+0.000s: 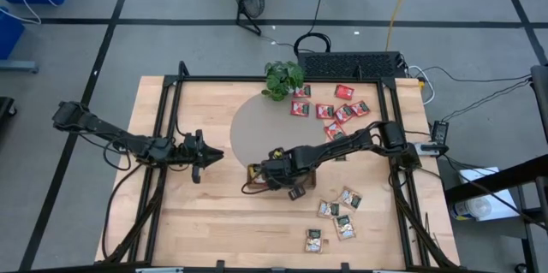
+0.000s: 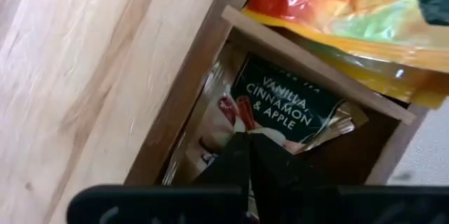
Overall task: Pick & Place Tea
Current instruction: Put the brown tea bag into the middle slot of the wooden organizer
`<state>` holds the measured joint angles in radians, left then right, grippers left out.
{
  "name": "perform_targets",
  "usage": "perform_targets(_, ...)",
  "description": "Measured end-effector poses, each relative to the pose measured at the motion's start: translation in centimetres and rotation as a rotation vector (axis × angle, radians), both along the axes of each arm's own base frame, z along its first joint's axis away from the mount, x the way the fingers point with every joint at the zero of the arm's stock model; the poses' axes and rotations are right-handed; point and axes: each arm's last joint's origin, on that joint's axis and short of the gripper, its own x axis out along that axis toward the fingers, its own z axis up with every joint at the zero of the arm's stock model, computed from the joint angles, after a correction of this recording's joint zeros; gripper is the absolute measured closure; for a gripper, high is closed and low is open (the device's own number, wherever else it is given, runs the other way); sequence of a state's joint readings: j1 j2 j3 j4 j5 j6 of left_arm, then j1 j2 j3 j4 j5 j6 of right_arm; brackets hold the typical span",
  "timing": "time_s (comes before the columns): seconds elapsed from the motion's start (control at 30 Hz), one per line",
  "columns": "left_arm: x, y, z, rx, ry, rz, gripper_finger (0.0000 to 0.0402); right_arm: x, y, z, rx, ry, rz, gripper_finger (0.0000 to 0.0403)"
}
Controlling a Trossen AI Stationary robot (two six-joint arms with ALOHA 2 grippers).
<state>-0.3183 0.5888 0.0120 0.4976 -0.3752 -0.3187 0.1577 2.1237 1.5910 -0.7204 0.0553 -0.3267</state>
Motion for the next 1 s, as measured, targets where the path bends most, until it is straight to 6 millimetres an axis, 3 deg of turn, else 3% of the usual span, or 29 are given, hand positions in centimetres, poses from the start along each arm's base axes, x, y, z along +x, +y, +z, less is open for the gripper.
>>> perform_targets(0.13,0.0,0.0,0.0,0.0,0.0,0.0,0.0339,-0.2,0.3,-0.8,-0.071,-0.041,-0.033,0.0403)
perform_targets(0.3,0.0,0.0,0.0,0.0,0.0,0.0,0.0339,-0.2,2.0,-0.9,-0.332,-0.127,-0.018,0.0403)
perform_targets(0.4,0.0,0.0,0.0,0.0,0.0,0.0,0.0339,-0.2,3.2,-0.9,-0.484,-0.183,0.014,0.0403)
perform_targets(0.57,0.0,0.0,0.0,0.0,0.0,0.0,0.0339,0.1,4.7,-0.1,-0.584,-0.292,0.008,0.0403)
perform_targets(0.77,0.0,0.0,0.0,0.0,0.0,0.0,0.0339,-0.3,4.4,1.6,-0.471,-0.314,-0.056,0.0385)
perform_targets(1.0,0.0,0.0,0.0,0.0,-0.001,0.0,0.0339,-0.3,1.2,3.9,-0.132,-0.28,-0.197,0.0296)
